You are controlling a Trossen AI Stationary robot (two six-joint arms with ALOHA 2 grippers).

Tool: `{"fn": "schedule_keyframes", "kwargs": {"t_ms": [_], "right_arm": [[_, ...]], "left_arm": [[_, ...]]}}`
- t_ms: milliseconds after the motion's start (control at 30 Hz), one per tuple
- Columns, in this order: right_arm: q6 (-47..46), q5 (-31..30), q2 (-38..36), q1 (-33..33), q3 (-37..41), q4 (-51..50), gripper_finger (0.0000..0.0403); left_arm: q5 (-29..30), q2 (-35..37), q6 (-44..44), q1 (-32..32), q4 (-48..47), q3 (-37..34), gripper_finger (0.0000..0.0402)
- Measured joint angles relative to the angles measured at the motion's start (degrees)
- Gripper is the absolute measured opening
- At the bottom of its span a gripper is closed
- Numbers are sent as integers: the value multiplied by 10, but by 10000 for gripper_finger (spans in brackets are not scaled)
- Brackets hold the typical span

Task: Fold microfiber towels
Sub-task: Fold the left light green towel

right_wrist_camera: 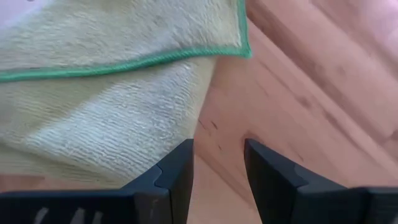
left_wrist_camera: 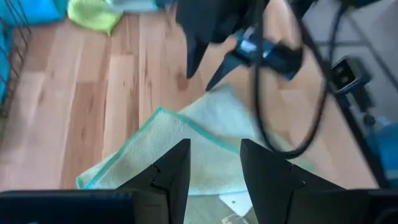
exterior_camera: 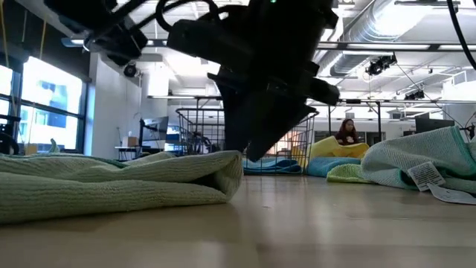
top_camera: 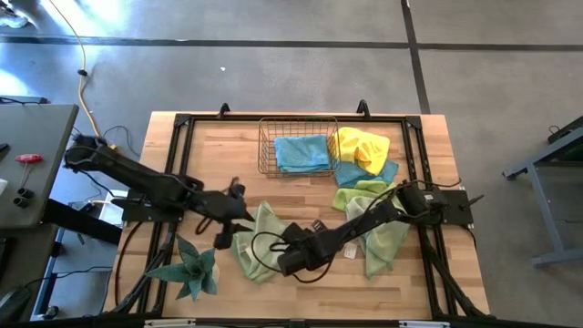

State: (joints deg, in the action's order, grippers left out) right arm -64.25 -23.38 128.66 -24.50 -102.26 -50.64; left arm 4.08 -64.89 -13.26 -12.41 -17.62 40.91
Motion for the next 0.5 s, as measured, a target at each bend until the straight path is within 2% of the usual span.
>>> {"fn": "schedule_keyframes", "kwargs": {"t_ms": [267,367,500], "right_arm": [[65,-14,0,-16,0,6,132],[60,-42,0,-23,0,1,132],[46,-79,0,-29,0,5,132]], "left_arm": [[14,-120,32,23,77,0,131],[-9,-161,49,28,126,0,131],[-70,-201,66,28,180,0,131]]}}
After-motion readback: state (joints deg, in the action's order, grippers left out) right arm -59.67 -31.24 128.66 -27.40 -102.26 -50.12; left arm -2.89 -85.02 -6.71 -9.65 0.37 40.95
